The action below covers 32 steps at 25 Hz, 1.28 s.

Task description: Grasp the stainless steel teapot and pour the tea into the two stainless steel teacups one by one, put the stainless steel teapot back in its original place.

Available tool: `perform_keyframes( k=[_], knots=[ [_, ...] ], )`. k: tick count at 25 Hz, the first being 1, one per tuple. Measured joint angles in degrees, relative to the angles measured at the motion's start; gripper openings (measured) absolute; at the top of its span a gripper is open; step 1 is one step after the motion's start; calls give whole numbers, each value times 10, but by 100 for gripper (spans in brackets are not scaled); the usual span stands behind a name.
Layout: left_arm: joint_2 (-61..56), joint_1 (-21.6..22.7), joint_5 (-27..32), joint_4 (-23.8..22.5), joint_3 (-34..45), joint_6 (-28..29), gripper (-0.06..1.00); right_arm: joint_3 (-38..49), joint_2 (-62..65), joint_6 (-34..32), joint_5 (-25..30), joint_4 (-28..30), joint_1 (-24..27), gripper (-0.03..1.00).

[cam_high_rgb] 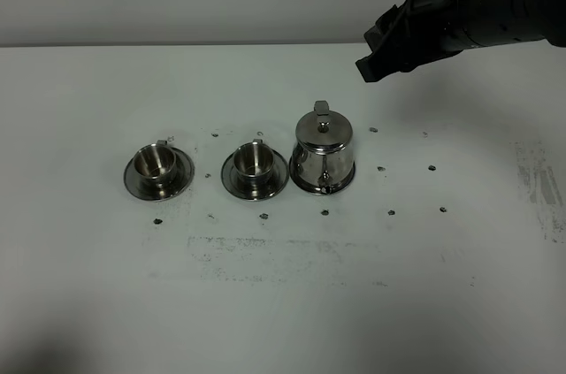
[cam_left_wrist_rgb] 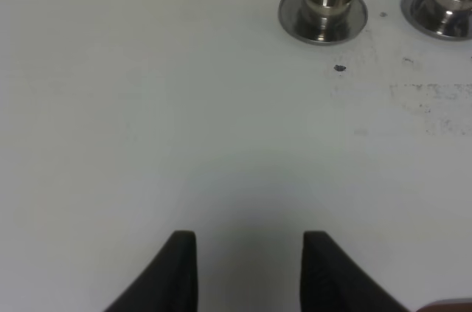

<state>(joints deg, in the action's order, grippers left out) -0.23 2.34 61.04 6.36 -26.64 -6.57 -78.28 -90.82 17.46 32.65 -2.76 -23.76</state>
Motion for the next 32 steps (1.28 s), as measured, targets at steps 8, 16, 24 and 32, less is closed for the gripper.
perform_keyframes(
  k=[8, 16, 24, 32],
  knots=[
    [0, 0, 0, 0, 0, 0, 38, -14, -22, -49, -5, -1, 0, 41],
    [0, 0, 0, 0, 0, 0, 38, -163, -141, -96, 46, 0, 0, 41],
    [0, 0, 0, 0, 0, 0, 38, -358, -313, -151, 138, 39, -19, 41],
    [0, 0, 0, -1, 0, 0, 38, -412, -373, -115, 171, 65, -58, 41]
  ],
)
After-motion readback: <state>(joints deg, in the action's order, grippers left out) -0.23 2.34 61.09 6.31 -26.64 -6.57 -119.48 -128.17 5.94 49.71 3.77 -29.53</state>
